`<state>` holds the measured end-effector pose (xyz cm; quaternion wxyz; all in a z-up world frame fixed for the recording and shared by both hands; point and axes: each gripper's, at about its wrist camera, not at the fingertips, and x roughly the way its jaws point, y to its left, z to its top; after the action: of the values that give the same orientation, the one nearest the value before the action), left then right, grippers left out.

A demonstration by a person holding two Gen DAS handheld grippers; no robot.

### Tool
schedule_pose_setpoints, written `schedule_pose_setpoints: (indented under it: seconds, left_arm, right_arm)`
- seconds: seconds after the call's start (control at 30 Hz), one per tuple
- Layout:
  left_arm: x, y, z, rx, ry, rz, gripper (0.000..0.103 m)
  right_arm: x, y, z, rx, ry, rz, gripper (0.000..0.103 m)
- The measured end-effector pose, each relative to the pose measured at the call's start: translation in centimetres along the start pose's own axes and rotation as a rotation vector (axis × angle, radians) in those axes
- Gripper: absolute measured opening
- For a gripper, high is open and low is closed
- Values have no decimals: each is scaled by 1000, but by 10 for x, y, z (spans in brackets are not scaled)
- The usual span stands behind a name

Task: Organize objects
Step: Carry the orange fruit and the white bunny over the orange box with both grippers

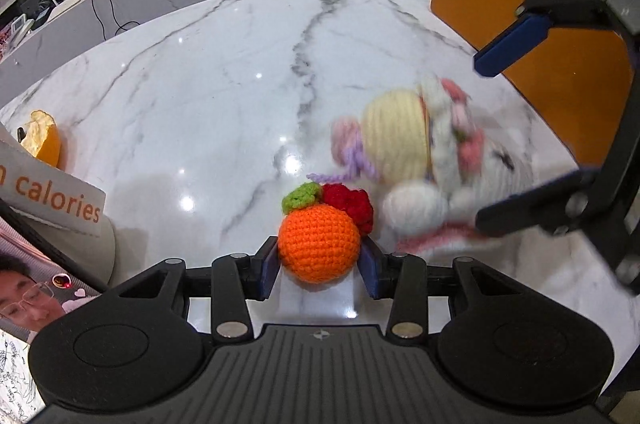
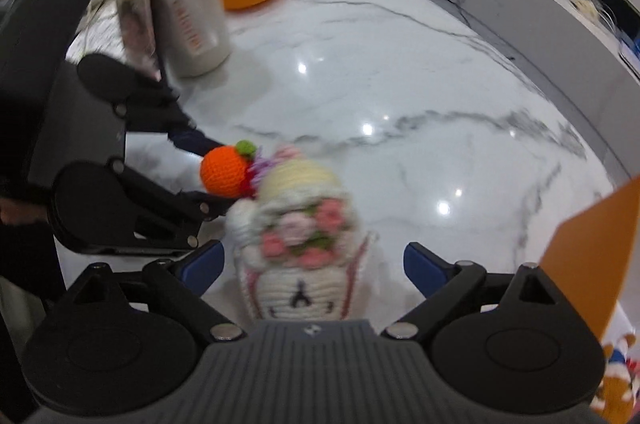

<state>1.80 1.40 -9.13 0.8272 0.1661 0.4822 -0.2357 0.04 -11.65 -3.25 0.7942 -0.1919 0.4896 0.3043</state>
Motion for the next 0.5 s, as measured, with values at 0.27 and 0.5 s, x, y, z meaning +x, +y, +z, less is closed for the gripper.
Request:
schedule_pose_setpoints:
  seconds: [0.27,0.5]
  left_arm:
    - [-8,4,-7,-6,1,1,48]
    - [-7,1,-7,4,6,-6,48]
  right_arm:
    - [32,7,6,-46,70,-14,89]
    - [54,10,7,-38,131,-62,67]
